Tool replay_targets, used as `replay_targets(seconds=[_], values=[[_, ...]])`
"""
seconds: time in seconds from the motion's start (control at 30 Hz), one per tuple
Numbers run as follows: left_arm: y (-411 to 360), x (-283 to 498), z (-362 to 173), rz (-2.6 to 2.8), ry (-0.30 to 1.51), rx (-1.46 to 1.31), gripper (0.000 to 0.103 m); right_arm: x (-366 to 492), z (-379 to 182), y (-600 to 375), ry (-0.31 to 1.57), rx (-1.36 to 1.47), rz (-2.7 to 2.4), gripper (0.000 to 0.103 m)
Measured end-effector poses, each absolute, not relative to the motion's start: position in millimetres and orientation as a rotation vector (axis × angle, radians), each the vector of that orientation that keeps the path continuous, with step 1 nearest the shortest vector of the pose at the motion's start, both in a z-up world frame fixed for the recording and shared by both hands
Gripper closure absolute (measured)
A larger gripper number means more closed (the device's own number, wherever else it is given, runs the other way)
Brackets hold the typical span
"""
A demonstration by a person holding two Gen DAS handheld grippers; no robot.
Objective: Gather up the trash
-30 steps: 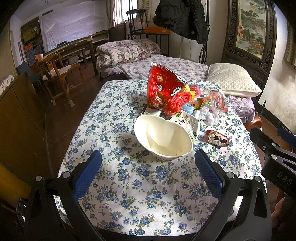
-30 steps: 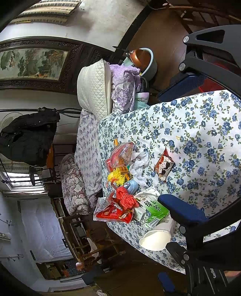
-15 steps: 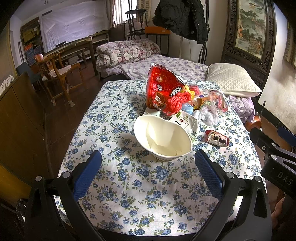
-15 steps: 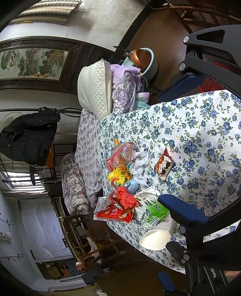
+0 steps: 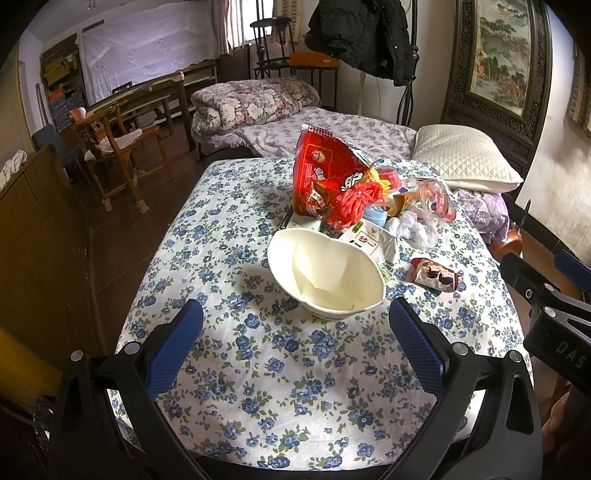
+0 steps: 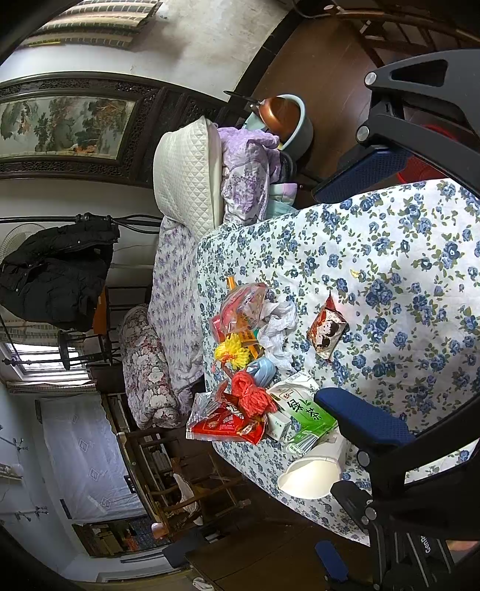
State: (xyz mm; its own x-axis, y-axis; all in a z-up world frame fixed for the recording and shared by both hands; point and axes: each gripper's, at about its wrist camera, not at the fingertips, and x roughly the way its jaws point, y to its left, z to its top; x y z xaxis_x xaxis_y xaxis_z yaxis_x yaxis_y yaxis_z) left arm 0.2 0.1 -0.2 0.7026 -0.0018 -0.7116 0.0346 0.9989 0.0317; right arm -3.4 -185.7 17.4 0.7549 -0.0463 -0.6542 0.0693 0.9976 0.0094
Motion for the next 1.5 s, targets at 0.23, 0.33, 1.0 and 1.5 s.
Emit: replay_targets(seconds=[0.23,0.33,1.0,1.5], values=[[0.0,0.2,-0.2,-0.02,0.793,0.043,0.006,-3.2,17.1,-186.0,0.713,0.035,-0.063,0.006],[-0.1,0.1,-0.3,-0.02,0.794,0.042,0.006,-3.1,17.1,-186.2,0.713,0.034,-0.063,0.006],[9.9,3.2,-2.1,0.013,0.79,0.032,0.006,-5.1,18.3,-188.4,0.714,0.04,-0.063,0.006],[48.8,7.8,-1.4,0.042,0.81,-0.07,0.006,33.2,-29.6,-199.6,0.939,-0.012,0.16,0.006]])
